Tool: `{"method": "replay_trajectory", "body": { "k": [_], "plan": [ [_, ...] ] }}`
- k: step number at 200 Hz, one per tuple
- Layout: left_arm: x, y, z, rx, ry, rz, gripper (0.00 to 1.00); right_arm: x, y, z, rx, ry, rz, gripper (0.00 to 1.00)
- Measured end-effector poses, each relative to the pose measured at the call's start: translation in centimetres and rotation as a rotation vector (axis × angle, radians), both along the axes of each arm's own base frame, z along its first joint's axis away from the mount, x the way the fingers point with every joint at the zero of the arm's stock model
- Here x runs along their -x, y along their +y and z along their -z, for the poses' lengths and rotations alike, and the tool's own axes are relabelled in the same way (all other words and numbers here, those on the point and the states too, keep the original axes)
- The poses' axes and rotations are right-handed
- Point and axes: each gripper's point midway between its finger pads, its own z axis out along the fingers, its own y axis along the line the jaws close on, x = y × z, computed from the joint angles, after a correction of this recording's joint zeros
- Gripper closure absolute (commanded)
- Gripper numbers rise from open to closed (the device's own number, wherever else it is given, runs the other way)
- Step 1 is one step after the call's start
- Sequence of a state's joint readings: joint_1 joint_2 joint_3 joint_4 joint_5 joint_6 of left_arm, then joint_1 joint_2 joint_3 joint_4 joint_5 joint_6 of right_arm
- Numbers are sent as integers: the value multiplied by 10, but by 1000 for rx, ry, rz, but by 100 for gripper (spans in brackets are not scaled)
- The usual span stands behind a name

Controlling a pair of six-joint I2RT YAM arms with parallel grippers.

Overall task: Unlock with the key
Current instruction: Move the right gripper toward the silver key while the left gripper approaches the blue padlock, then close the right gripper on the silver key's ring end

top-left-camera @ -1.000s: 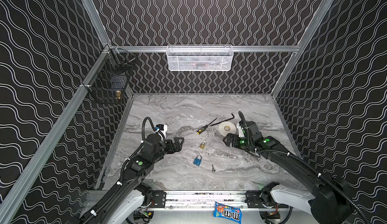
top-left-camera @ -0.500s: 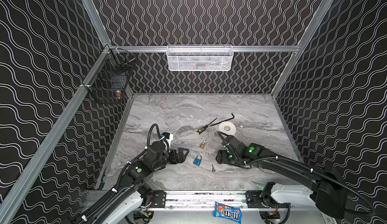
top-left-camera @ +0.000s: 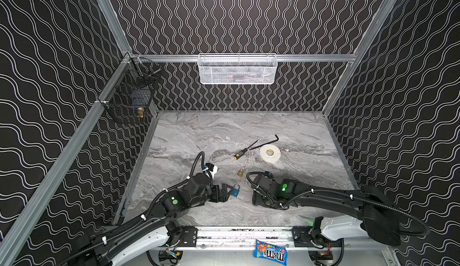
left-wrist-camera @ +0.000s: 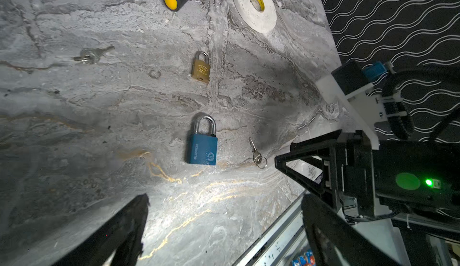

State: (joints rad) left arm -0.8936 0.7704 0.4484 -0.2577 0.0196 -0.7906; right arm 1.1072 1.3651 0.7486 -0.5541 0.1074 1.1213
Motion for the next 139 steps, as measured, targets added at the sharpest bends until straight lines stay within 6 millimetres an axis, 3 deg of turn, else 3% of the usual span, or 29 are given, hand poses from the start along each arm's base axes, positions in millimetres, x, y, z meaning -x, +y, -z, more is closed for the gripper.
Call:
{"method": "replay_trajectory", "body": {
  "k": [24,60,139],
  "plan": [
    [2,-9,7,-20,2,7,1,3,4,6,17,-5,13,43],
    [0,-15,10,-42,-7,-5,1,4,6,13,38,-10,34,46],
    [-5,-12,9,-49,-25,-44,1,3,11,22,80,-37,42,55]
  ]
}}
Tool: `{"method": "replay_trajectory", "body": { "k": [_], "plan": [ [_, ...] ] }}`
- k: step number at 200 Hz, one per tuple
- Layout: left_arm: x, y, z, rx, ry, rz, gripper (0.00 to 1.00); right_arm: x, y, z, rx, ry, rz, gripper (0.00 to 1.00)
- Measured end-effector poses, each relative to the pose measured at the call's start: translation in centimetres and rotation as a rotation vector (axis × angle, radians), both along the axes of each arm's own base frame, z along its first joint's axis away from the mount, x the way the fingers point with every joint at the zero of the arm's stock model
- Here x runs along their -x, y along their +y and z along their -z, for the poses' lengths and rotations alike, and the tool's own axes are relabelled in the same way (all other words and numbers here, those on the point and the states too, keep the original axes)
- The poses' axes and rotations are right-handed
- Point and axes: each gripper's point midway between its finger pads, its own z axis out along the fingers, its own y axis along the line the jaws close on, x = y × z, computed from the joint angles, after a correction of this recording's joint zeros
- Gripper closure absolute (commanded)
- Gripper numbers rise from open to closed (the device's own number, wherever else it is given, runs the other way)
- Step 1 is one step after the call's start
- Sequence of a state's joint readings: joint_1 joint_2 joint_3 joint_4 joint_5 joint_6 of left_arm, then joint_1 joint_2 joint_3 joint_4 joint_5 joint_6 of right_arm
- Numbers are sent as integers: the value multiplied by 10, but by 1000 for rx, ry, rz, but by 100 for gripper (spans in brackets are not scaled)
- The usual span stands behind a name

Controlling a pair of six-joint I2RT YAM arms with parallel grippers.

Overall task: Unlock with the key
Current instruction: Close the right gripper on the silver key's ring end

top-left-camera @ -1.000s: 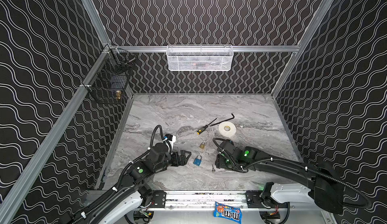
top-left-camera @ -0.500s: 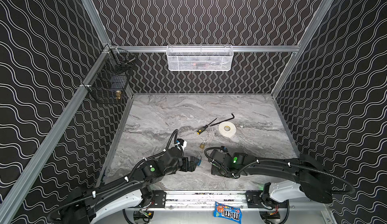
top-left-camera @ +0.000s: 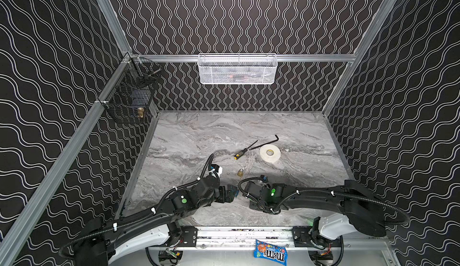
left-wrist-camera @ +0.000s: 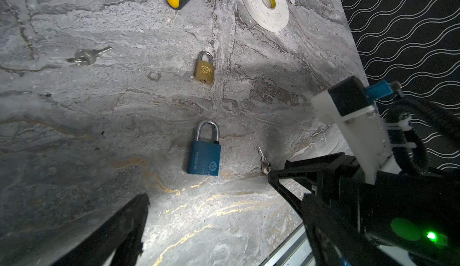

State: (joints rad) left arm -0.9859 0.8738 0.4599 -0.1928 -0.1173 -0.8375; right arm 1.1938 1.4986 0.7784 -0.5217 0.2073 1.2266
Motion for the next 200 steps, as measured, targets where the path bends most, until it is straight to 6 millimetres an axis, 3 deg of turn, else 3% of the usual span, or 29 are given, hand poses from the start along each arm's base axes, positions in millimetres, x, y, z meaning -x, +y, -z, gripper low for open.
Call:
{"method": "replay_trajectory", "body": {
  "k": [108,200],
  "plan": [
    [-2,5,5,-40,9,-17,1,-2,-4,8,40,-9,14,73],
    [-3,4,0,-30,-2,-21,1,-5,6,8,39,-6,-11,74]
  ]
}}
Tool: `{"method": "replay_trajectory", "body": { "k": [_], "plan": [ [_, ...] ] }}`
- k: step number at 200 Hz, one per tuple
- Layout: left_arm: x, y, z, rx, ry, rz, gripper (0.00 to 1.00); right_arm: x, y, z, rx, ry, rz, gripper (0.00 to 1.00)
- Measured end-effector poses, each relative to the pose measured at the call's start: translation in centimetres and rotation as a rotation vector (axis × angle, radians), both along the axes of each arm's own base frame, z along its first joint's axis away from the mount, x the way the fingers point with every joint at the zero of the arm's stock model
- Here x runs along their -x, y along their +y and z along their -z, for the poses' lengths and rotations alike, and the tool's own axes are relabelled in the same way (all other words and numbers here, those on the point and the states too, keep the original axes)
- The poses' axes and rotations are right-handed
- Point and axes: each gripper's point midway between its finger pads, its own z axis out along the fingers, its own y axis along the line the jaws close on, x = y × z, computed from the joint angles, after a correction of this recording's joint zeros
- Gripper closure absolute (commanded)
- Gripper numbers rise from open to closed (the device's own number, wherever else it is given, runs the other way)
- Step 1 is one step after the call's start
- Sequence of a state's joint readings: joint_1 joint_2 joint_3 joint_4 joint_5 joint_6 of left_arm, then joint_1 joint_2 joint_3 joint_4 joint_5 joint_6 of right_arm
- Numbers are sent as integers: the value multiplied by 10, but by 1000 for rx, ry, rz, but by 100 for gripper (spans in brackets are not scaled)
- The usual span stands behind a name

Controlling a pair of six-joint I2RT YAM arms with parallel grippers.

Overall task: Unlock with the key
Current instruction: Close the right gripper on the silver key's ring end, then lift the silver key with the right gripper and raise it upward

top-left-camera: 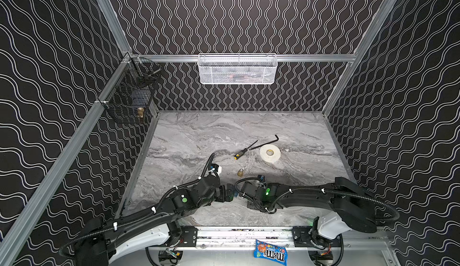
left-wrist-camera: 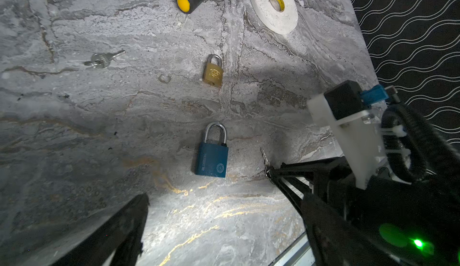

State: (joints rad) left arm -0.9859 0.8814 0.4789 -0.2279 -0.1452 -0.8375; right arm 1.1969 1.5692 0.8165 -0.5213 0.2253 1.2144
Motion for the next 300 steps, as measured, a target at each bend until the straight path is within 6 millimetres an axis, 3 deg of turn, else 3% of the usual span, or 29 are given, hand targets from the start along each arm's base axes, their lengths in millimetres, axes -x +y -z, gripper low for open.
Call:
{"method": "replay_trajectory", "body": {
  "k": [105,208,258,300],
  "plan": [
    [0,11,-2,5,-18,-34,1,-1,6,1,7,8,-3,80],
    [2,11,-8,49,-10,-53,1,-6,6,-2,-6,-14,-18,100],
    [-2,2,-28,178,6,-101,1,-14,12,-21,-120,-56,-67,100],
    [-6,-10,-47,290,35,-134,2,-24,25,-58,-230,-146,-111,100]
  ]
}}
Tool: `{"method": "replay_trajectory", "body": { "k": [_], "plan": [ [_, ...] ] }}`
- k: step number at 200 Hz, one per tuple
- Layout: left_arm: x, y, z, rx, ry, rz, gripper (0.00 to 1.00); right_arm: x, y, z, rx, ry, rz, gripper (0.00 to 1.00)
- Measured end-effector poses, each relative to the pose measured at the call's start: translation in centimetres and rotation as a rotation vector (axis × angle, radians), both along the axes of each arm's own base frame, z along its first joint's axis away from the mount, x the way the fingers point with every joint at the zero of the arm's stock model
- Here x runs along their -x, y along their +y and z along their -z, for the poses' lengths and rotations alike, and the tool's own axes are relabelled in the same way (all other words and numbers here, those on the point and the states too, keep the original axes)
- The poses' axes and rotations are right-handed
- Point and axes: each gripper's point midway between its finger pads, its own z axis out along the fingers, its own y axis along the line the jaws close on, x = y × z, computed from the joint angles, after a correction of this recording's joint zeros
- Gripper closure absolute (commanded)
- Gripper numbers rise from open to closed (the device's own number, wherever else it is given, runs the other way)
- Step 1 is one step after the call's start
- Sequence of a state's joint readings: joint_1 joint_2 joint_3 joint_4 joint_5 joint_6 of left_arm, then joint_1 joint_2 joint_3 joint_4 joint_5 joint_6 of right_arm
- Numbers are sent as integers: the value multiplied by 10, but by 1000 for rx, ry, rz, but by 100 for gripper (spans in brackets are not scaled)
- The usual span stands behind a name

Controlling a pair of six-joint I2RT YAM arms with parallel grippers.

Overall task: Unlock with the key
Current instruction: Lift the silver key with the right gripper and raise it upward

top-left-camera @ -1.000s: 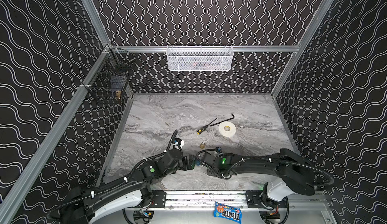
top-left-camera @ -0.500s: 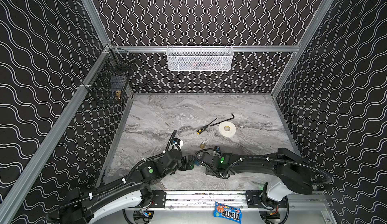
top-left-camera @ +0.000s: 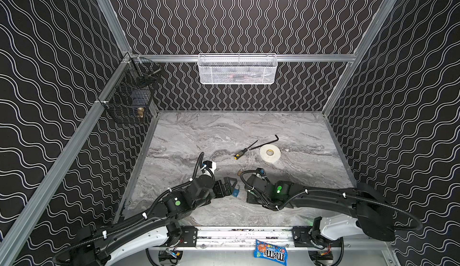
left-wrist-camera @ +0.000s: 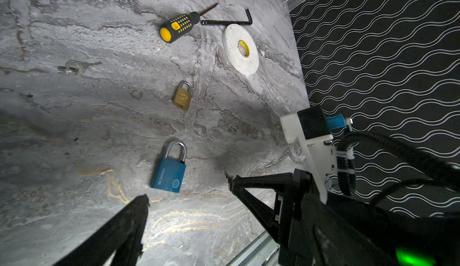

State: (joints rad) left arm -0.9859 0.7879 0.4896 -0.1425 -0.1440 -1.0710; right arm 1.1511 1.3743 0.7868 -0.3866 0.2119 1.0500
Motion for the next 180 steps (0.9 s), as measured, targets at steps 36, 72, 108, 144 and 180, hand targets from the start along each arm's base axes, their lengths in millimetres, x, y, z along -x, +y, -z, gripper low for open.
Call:
{"method": "replay_trajectory", "body": {
  "k": [36,72,108,144,180],
  "plan": [
    [-5,-12,-10,50,14,-9,9,-10,11,-36,-89,-93,-25,100],
    [-13,-23,-14,71,19,-20,24,-16,22,-60,-134,-144,-58,100],
    [-20,-32,-11,75,17,-27,37,-14,31,-69,-169,-146,-86,100],
    [-26,-39,-13,82,10,-31,52,-15,39,-80,-200,-158,-109,100],
    [-30,-43,-13,99,10,-41,64,-14,42,-85,-218,-158,-114,100]
  ]
}}
